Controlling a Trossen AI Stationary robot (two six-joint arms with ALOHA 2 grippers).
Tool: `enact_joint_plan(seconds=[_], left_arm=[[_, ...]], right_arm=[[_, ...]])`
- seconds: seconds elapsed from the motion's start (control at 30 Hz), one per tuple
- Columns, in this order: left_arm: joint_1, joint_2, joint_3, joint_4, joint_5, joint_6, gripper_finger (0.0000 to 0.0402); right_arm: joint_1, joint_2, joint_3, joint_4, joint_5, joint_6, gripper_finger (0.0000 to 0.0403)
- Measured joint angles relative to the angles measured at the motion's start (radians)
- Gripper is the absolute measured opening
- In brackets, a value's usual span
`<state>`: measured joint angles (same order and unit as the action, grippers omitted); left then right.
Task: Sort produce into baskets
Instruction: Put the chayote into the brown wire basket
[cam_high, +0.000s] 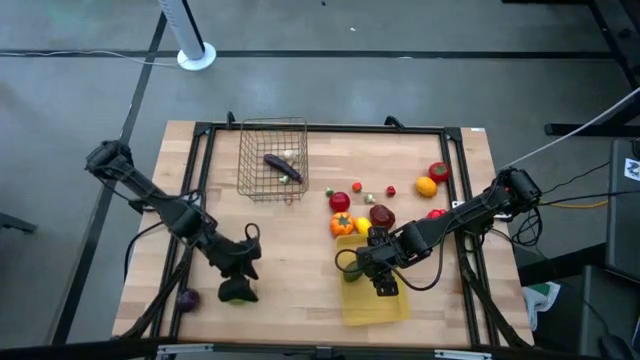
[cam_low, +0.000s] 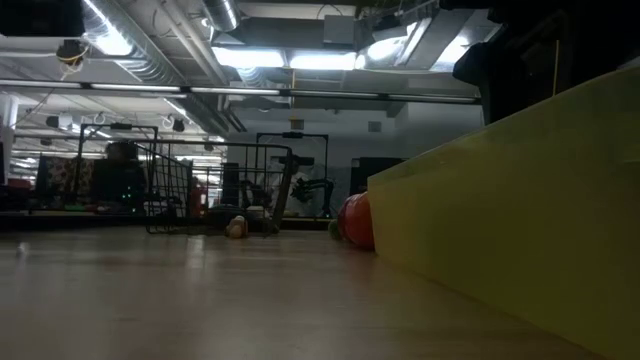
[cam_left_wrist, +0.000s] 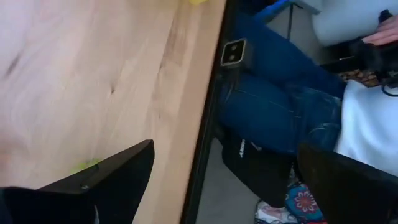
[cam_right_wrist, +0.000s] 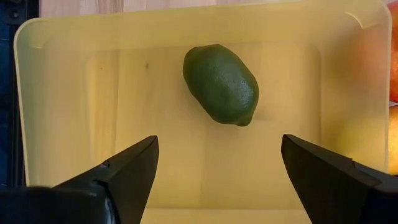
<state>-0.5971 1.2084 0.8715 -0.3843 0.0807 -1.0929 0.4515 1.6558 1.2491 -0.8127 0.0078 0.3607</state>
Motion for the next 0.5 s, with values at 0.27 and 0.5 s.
enact_joint_plan(seconds=[0.27, 0.5], left_arm=[[-0.04, 0.13, 0.0, -0.052, -0.003, 0.044, 0.0388], [-0.033, 0.225, 0.0, -0.17, -0.004, 0.071, 0.0388]], right_arm=[[0.0, 0.0, 0.0, 0.001, 0.0, 0.0, 0.0335], [0.0, 0.0, 0.0, 0.002, 0.0, 0.0, 0.0335]])
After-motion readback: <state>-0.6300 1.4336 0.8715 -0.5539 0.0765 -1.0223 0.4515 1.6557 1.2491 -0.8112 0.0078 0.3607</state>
